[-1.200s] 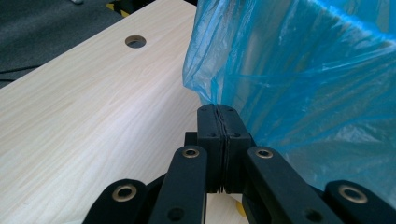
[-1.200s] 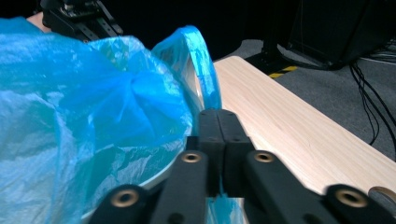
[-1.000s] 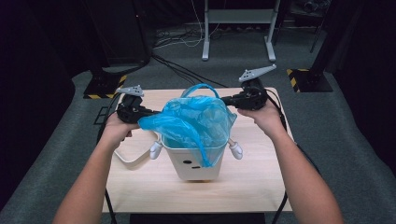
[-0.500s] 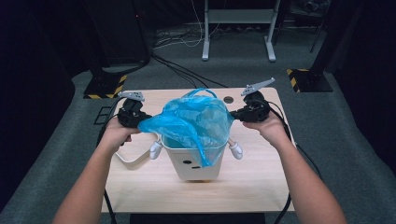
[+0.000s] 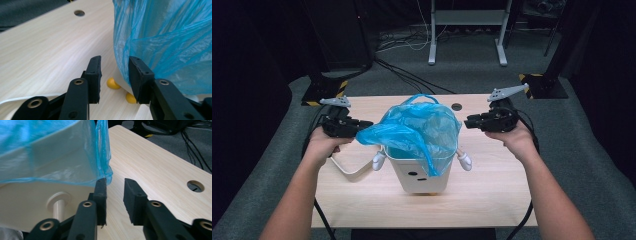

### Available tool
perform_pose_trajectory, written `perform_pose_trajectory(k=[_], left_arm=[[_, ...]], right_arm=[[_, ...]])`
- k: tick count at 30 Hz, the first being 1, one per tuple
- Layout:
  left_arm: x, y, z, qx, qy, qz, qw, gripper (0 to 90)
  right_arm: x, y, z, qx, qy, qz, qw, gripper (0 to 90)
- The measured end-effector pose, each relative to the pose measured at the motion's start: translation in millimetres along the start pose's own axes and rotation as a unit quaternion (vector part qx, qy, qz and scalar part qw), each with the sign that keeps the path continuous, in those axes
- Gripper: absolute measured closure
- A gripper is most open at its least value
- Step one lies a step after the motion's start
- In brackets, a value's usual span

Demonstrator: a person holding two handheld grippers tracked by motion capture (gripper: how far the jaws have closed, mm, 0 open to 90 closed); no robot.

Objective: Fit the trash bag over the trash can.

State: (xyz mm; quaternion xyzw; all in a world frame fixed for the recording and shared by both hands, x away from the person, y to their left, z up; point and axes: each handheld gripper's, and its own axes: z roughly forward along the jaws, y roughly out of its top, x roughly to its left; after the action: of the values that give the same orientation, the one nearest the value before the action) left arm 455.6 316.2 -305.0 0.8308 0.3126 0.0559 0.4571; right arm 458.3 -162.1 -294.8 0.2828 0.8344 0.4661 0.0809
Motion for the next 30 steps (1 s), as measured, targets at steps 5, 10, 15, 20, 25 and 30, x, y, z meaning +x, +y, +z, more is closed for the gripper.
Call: perform_pose_trajectory(k=[5, 10, 15, 20, 25, 30], left_arm=[[-4.6, 1.0, -23.1, -0.023, 0.020, 0.008, 0.9995, 51.1], [-8.1, 0.0, -41.9, -0.053, 0.025, 0.008, 0.9983, 44.5], [-21.7, 5.4, -53.7, -0.078, 0.009, 0.021, 0.9967, 43.4], [-38.6, 15.6, -56.6, -0.088, -0.009, 0.041, 0.9953, 41.7], [-54.9, 20.5, -53.2, -0.090, -0.043, 0.061, 0.9932, 39.7], [-64.5, 17.2, -44.8, -0.083, -0.069, 0.076, 0.9912, 39.1]], right_arm=[[12.5, 4.8, -16.1, -0.018, -0.002, -0.016, 0.9997, 65.4], [32.2, 11.7, -28.8, -0.037, 0.013, -0.037, 0.9986, 61.6], [54.1, 19.3, -37.2, -0.053, 0.033, -0.059, 0.9963, 57.7], [75.0, 26.2, -38.1, -0.052, 0.058, -0.078, 0.9939, 54.2], [89.3, 26.4, -36.0, -0.058, 0.080, -0.092, 0.9908, 52.0], [97.1, 19.5, -32.1, -0.056, 0.109, -0.099, 0.9874, 49.6]])
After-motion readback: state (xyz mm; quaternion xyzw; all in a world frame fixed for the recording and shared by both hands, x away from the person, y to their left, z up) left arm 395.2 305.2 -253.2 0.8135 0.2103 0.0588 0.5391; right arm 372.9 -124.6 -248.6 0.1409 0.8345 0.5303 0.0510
